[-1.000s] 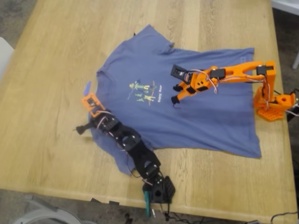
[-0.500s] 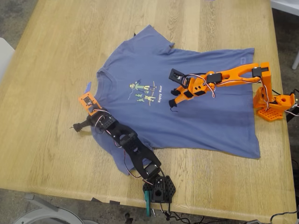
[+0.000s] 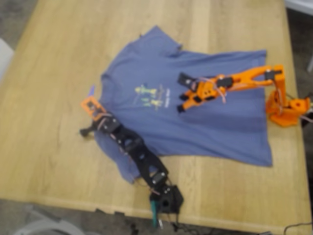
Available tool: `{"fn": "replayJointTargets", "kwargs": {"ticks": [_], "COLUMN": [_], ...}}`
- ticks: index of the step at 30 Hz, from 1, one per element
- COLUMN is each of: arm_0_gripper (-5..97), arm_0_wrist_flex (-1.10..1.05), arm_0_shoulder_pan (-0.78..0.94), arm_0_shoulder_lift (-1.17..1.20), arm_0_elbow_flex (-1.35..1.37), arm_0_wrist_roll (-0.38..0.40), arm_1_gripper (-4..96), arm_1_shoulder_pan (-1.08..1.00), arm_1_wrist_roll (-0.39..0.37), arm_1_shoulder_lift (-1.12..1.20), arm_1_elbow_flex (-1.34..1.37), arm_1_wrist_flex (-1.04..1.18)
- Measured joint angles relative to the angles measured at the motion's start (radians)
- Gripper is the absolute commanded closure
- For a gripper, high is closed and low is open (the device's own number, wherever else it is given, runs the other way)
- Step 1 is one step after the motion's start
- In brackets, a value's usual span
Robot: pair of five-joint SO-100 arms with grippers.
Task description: Fold a T-shirt
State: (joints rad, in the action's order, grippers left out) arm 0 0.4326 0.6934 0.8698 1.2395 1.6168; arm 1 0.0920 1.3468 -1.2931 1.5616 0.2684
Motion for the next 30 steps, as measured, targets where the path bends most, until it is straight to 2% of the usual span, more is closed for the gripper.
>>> {"fn": "replayJointTargets", "kwargs": {"ticks": [10,14,20,30], "arm_0_gripper": [54,63,71,87], "arm_0_wrist_flex": [0.149,0.152,0.152,0.132], "arm_0_shoulder_pan": [-0.002,0.000,0.002,-0.009], "arm_0_shoulder_lift": [0.002,0.002,0.002,-0.029], "arm_0_elbow_flex": [-0.037,-0.037,-0.029,-0.038], "arm_0_wrist_roll": [0.124,0.175,0.244,0.324], "arm_1_gripper": [60.0,59.2,58.7,58.4], "arm_1_shoulder_pan": [0.018,0.009,0.009,0.040], "arm_1_wrist_roll": [-0.026,-0.041,-0.092,-0.146], "arm_1_shoulder_lift": [-0.035,-0.035,-0.035,0.052], "arm_1_elbow_flex": [0.091,0.095,0.095,0.061], "arm_1_wrist_flex": [-0.012,-0.048,-0.106,-0.160]}}
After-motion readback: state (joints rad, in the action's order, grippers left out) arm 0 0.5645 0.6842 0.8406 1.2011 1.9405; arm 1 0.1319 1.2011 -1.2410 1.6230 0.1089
